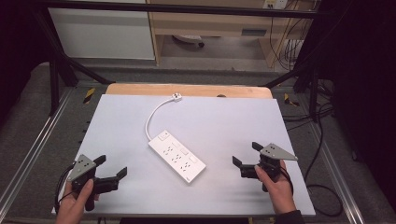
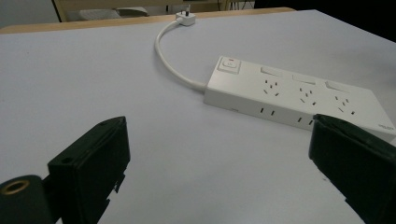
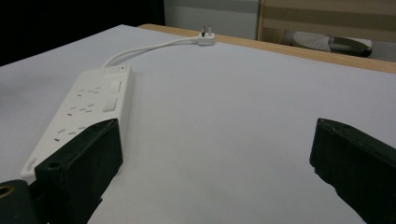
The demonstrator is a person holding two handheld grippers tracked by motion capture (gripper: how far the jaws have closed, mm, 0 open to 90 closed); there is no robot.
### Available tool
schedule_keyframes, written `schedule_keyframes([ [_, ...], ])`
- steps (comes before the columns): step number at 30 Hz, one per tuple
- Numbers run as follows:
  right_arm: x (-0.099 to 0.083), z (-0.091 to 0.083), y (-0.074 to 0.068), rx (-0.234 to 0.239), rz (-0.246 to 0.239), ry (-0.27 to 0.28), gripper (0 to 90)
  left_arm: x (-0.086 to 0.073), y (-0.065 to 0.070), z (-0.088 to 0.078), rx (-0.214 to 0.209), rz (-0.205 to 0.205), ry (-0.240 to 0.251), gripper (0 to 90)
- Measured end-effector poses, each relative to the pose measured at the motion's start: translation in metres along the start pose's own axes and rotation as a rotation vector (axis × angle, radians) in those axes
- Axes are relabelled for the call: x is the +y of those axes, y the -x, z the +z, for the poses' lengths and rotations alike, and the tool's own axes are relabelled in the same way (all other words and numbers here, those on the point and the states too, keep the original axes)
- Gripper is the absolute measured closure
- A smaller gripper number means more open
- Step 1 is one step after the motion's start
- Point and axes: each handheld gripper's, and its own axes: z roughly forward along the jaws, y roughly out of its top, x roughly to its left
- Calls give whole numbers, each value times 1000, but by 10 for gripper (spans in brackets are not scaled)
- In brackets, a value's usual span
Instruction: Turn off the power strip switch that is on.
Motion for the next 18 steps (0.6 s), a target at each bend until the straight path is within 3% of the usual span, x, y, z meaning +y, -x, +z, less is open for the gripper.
schedule_keyframes([
  [18,33,20,-22,51,-59,-34,35,0,0,-1,3,-1,5,54],
])
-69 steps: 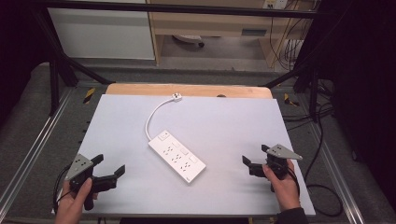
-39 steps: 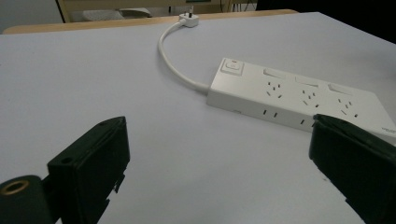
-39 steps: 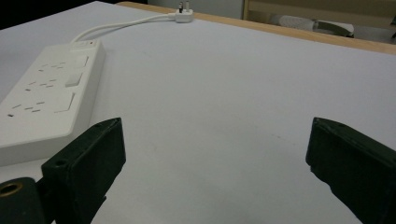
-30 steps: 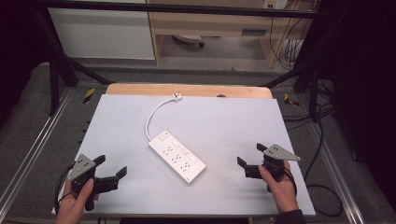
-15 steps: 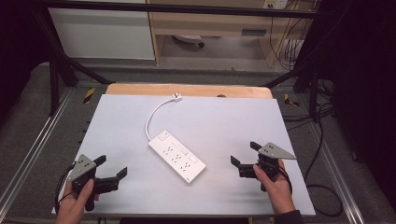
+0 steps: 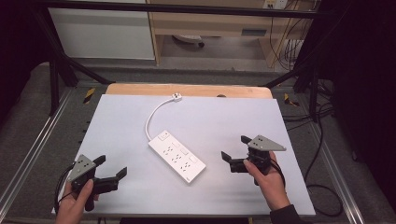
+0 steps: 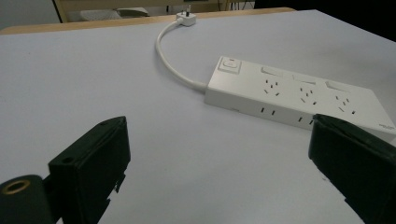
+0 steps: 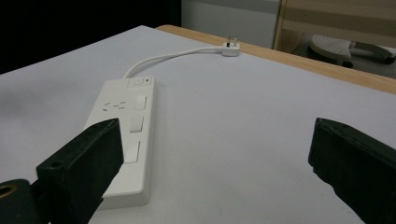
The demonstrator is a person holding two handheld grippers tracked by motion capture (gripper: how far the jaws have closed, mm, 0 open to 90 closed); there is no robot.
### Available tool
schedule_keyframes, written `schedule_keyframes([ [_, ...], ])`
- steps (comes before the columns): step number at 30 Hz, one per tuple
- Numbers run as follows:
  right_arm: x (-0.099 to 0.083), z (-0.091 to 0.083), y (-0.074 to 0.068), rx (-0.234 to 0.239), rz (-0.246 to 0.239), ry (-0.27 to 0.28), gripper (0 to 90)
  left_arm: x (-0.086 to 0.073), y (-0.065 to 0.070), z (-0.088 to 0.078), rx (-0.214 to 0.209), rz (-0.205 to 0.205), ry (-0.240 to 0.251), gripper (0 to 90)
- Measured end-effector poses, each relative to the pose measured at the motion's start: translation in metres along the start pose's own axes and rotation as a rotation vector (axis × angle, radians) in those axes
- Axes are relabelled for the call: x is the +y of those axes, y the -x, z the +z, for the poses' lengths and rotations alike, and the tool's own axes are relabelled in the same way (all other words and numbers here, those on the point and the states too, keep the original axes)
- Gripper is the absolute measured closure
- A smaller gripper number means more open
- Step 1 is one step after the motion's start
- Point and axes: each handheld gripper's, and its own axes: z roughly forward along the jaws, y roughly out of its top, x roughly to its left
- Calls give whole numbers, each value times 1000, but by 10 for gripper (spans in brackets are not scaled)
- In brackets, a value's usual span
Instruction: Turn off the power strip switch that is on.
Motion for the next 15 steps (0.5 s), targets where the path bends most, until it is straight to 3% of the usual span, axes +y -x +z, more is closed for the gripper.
schedule_keyframes([
  [15,22,18,-10,37,-30,-23,32,0,0,0,-1,2,1,54],
])
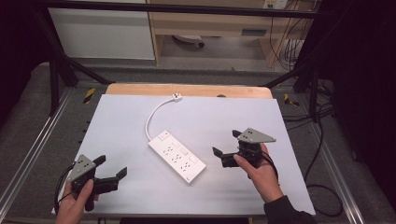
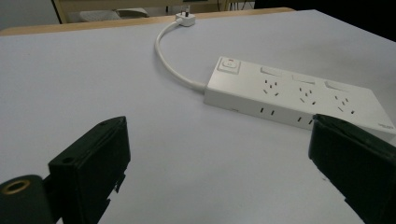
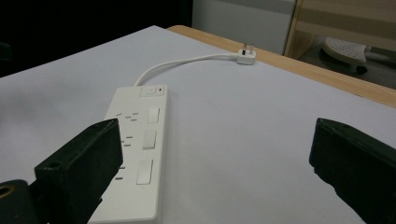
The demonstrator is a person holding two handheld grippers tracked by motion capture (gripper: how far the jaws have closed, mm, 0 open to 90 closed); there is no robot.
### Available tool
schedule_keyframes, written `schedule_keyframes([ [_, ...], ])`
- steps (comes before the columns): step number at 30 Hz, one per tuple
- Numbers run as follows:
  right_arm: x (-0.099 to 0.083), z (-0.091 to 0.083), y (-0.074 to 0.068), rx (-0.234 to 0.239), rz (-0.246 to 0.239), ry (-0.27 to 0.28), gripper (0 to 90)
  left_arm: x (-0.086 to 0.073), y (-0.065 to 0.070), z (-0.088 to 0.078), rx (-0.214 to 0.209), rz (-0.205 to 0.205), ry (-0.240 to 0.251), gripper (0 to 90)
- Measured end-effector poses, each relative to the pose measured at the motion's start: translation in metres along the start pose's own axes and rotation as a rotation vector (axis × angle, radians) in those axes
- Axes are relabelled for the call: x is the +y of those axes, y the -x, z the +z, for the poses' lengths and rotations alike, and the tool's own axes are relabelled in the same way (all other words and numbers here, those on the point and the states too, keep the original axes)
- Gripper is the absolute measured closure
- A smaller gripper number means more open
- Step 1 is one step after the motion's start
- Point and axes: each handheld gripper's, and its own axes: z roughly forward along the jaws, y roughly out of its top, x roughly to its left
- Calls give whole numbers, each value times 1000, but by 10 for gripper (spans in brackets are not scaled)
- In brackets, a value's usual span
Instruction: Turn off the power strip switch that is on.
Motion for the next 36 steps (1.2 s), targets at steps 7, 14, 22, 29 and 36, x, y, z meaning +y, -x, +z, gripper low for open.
schedule_keyframes([
  [7,3,9,-2,10,2,-16,32,0,0,0,0,0,-1,54],
  [14,7,19,-2,26,30,-26,40,0,0,0,1,3,0,55],
  [22,16,31,-4,34,36,-24,49,0,0,0,1,2,0,54],
  [29,22,39,-7,36,25,-25,124,0,0,0,-1,3,1,54],
  [36,26,45,-9,40,26,-19,93,0,-1,0,0,4,1,55],
])
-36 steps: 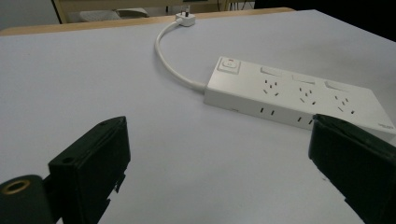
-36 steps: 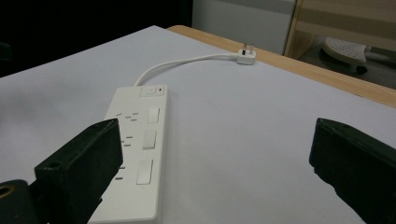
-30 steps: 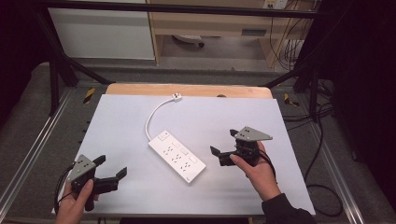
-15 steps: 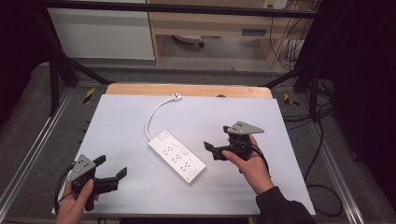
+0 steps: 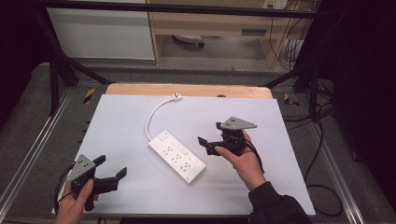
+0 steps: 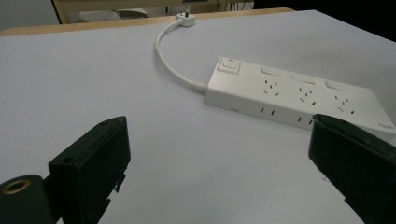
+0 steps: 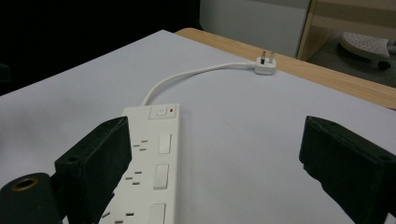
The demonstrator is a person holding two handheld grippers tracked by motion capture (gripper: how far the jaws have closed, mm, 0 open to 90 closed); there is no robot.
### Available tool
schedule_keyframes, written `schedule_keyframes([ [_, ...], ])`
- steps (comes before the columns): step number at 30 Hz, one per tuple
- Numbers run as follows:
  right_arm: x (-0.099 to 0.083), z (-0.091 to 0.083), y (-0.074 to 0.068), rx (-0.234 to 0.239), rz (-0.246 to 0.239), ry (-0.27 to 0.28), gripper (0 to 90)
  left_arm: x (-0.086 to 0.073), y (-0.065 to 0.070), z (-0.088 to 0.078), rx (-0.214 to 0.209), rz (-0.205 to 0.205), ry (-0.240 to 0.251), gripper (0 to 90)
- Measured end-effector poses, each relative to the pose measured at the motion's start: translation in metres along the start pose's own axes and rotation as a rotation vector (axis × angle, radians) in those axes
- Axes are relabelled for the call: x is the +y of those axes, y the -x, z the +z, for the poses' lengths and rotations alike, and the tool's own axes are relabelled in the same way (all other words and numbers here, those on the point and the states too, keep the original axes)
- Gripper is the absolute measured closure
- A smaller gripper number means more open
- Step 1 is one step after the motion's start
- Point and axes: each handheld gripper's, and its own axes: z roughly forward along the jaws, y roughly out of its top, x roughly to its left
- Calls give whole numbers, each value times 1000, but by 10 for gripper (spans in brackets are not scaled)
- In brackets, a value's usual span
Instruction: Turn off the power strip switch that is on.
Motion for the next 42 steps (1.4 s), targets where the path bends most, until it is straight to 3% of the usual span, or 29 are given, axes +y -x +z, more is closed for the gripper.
schedule_keyframes([
  [5,3,4,-1,1,-1,-3,60,0,0,0,0,1,1,55],
  [9,5,7,-2,-6,-5,1,106,0,0,0,-1,2,0,55],
  [18,9,15,-9,-10,-41,14,284,0,0,0,1,1,1,55],
  [27,12,23,-15,-28,-86,13,541,0,0,-1,-1,1,2,56],
  [34,11,29,-18,-8,-100,30,712,0,0,-1,0,1,2,56],
  [42,8,39,-21,26,-112,34,841,0,0,0,0,3,-1,56],
])
